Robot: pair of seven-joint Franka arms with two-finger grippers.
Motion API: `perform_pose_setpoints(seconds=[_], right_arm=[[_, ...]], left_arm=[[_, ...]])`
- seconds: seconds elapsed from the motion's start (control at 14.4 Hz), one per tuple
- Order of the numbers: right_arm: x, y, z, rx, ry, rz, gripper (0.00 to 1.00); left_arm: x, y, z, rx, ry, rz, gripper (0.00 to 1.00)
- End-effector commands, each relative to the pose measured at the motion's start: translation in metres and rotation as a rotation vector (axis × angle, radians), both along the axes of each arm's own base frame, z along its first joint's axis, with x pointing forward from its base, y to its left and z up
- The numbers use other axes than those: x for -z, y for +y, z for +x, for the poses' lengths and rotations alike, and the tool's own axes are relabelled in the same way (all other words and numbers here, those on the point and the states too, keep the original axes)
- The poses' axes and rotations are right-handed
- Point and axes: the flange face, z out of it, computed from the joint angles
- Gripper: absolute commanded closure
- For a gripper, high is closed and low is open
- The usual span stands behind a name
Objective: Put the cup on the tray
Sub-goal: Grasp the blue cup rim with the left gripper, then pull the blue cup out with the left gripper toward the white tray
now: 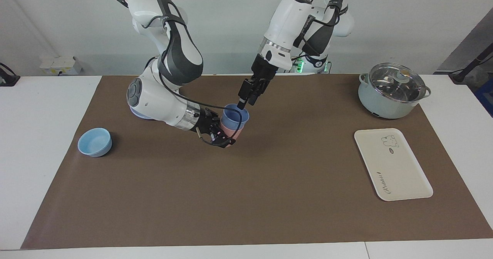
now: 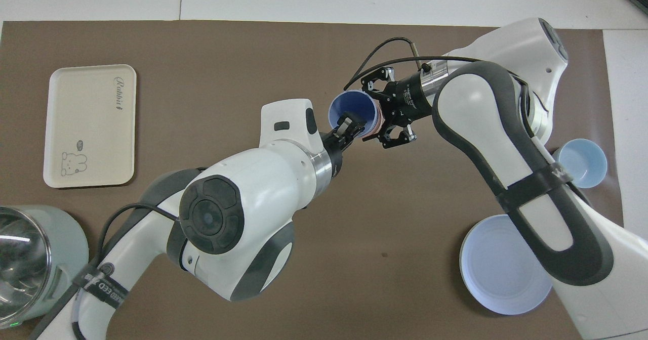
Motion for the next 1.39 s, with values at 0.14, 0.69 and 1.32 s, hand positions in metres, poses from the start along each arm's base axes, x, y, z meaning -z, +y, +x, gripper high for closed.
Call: perform_pose_setpoints(seconds=[0.14, 0.69, 1.32], right_arm=[[-0.004, -0.002, -0.003, 0.036, 0.004, 0.024, 1.00], [-0.004, -0.004, 0.000, 0.054, -0.015, 0.016, 1.00], [0.013, -0.082, 0.006, 0.216, 0.068, 0.072, 1.00]], left_arm=[[-0.003, -0.002, 0.004, -0.012, -0.007, 0.008, 1.00], [-0.049, 0.029, 0.018, -0.049, 0.032, 0.033, 1.00], [-0.139, 0.187, 0.008, 0.132, 0.150, 0.236, 1.00]])
